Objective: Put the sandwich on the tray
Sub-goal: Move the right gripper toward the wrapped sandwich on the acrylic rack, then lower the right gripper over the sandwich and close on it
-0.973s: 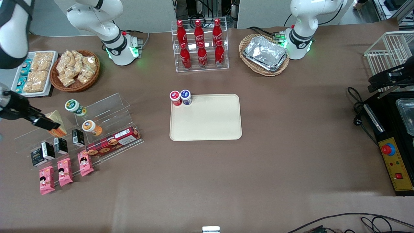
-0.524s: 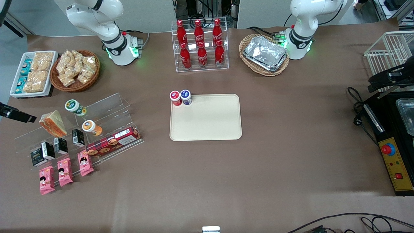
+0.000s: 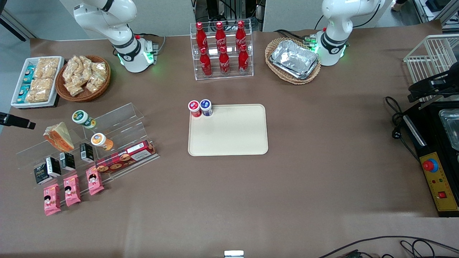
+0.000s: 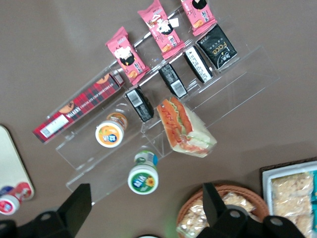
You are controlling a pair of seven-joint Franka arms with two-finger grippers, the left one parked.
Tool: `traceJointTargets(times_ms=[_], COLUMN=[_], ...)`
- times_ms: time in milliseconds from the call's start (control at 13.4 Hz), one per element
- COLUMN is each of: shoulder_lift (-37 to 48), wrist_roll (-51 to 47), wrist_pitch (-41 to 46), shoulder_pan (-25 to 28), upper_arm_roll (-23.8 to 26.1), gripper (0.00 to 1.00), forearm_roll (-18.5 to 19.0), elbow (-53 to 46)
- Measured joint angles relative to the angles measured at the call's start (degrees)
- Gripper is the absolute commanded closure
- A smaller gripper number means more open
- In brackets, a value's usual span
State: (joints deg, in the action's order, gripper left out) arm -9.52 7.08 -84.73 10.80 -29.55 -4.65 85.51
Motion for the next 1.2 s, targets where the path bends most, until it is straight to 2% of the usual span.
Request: traceJointTargets(times_ms=[224,524,1197], shoulder_lift=[3.1,5.8,5.8], wrist_roll=[8.8,11.6,24.8], wrist_pitch=[-5.1,-11.1,-23.3], shoulder_pan=[-0.1,0.2,0.7], upper_arm_roll=[-1.3,-1.1,-0.8], gripper=[0.0,0.0,0.0], forearm_roll=[0.9,3.3,5.8], elbow=[6.7,14.9,25.7])
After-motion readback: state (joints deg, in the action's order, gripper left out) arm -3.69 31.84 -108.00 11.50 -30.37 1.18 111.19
